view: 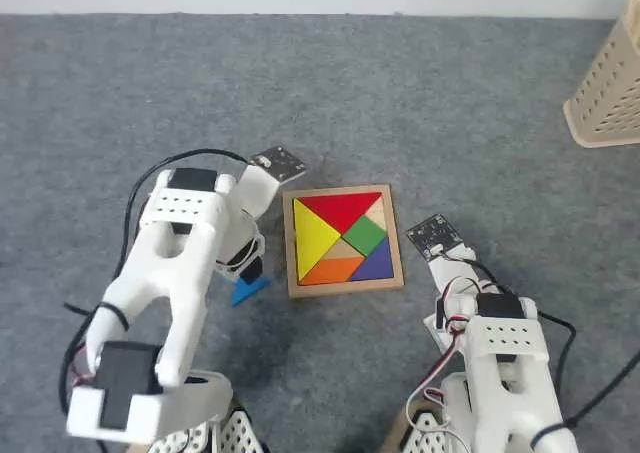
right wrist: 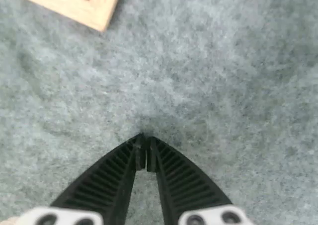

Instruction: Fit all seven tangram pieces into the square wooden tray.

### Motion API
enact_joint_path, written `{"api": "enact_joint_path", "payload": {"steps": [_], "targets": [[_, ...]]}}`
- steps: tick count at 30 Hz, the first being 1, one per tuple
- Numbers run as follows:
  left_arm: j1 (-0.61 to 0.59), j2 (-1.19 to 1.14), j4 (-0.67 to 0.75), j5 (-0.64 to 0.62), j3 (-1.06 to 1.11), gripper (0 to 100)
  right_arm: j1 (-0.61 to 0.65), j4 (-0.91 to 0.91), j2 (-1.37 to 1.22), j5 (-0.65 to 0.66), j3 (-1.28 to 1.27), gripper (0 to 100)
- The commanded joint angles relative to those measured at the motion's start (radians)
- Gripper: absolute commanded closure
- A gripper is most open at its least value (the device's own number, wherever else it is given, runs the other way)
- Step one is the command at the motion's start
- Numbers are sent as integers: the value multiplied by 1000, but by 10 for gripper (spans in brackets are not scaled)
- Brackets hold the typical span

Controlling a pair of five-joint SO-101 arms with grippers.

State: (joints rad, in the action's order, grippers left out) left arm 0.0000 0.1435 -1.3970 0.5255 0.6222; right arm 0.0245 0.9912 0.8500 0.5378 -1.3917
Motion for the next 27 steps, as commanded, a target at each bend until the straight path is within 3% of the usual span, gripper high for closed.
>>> {"api": "enact_joint_path", "payload": {"steps": [1, 7, 16, 27], "targets": [[0, 57, -18, 14, 7, 848, -12, -16, 31, 15, 5, 990], [6, -21, 109, 28, 99, 848, -12, -15, 31, 14, 5, 990], [2, -218, 210, 37, 64, 848, -12, -13, 31, 11, 5, 990], [11, -249, 219, -11, 70, 874, -10, -15, 31, 14, 5, 990]]}}
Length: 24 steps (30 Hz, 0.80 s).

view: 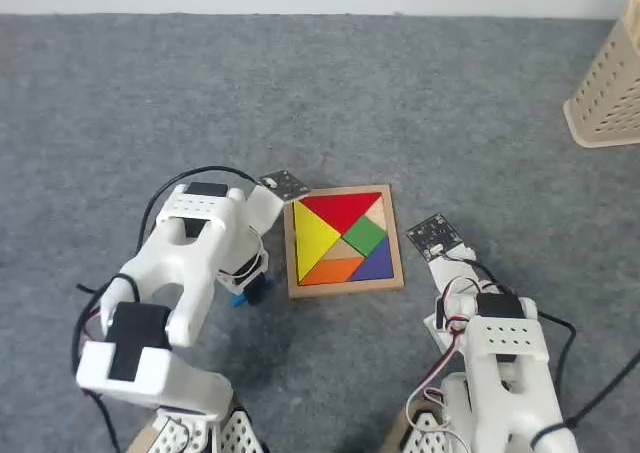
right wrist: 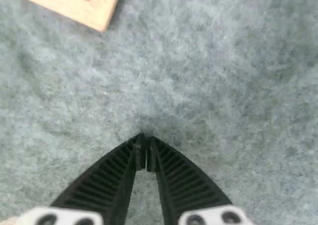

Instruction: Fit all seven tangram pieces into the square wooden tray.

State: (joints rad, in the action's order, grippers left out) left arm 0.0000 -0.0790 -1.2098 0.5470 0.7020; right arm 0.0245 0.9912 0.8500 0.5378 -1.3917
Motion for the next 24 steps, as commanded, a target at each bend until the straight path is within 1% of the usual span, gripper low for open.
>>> {"api": "enact_joint_path", "payload": {"steps": [1, 2, 6, 11, 15, 20, 24], "targets": [[17, -26, 32, -37, -8, 898, -10, -15, 31, 14, 5, 990], [23, -26, 32, -40, -7, 923, -10, -15, 31, 14, 5, 990], [49, -20, 31, -124, -22, 987, -10, -15, 31, 14, 5, 990], [83, 66, 15, -180, -36, 988, -10, -15, 31, 14, 5, 990], [110, 172, -54, -186, -38, 988, -10, -15, 31, 14, 5, 990], [97, 301, -135, -178, -38, 988, -12, -15, 31, 14, 5, 990], [81, 384, -146, -160, -38, 987, -13, -13, 31, 14, 5, 990]]}}
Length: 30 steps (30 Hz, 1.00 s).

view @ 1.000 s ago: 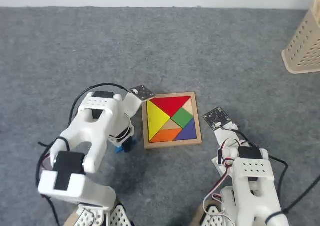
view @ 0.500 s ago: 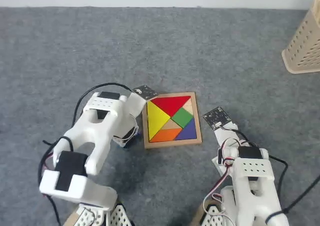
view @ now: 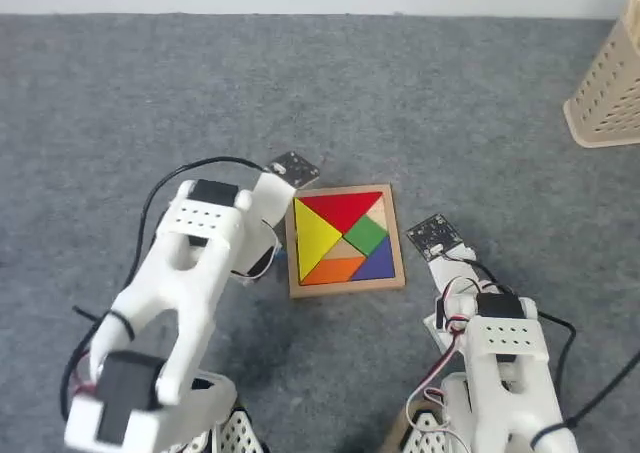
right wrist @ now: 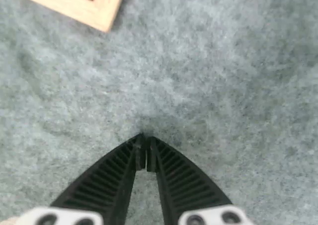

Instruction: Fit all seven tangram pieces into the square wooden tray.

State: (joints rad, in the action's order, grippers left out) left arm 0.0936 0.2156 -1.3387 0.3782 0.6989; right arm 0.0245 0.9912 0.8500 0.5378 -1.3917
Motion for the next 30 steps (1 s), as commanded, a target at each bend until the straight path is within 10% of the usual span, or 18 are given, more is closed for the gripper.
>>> {"api": "enact_joint_path", "payload": {"steps": [1, 14, 23, 30], "targets": [[-12, 100, -17, 18, -35, 982, -13, -13, 31, 14, 5, 990], [-34, -12, 55, 69, -101, 874, -12, -13, 30, 11, 5, 990], [-129, -316, 158, -370, -271, 873, -12, -13, 30, 9, 5, 990], [-107, -531, -48, -690, -473, 873, -13, -15, 30, 9, 5, 990]]}}
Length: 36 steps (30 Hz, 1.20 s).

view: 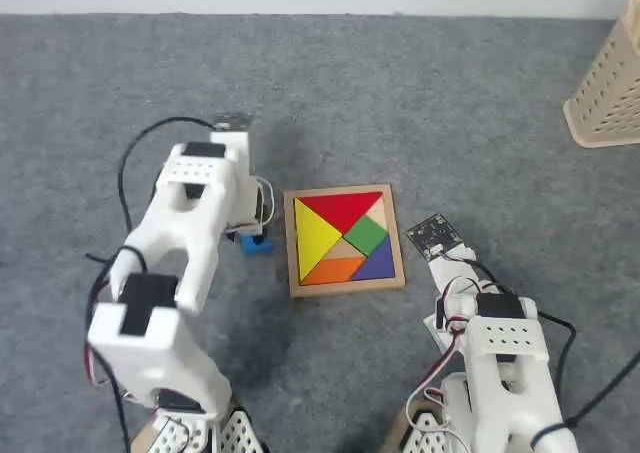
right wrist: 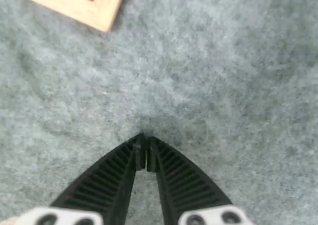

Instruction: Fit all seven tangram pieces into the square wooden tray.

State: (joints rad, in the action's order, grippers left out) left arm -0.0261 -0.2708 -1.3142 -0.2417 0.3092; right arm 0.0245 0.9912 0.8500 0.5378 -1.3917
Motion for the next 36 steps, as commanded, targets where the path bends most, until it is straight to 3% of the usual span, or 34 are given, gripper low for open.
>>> {"api": "enact_joint_path", "payload": {"steps": [1, 7, 12, 21, 36], "targets": [[20, -69, -87, -72, -105, 873, -13, -15, 30, 9, 5, 990], [71, -150, -95, -80, -122, 873, -13, -15, 30, 11, 5, 990], [81, -149, -87, -173, -127, 851, -13, -15, 30, 12, 5, 990], [81, -155, -66, -169, -117, 844, -13, -15, 30, 12, 5, 990], [86, 41, 31, -9, 159, 840, -12, -16, 31, 14, 5, 991]]}}
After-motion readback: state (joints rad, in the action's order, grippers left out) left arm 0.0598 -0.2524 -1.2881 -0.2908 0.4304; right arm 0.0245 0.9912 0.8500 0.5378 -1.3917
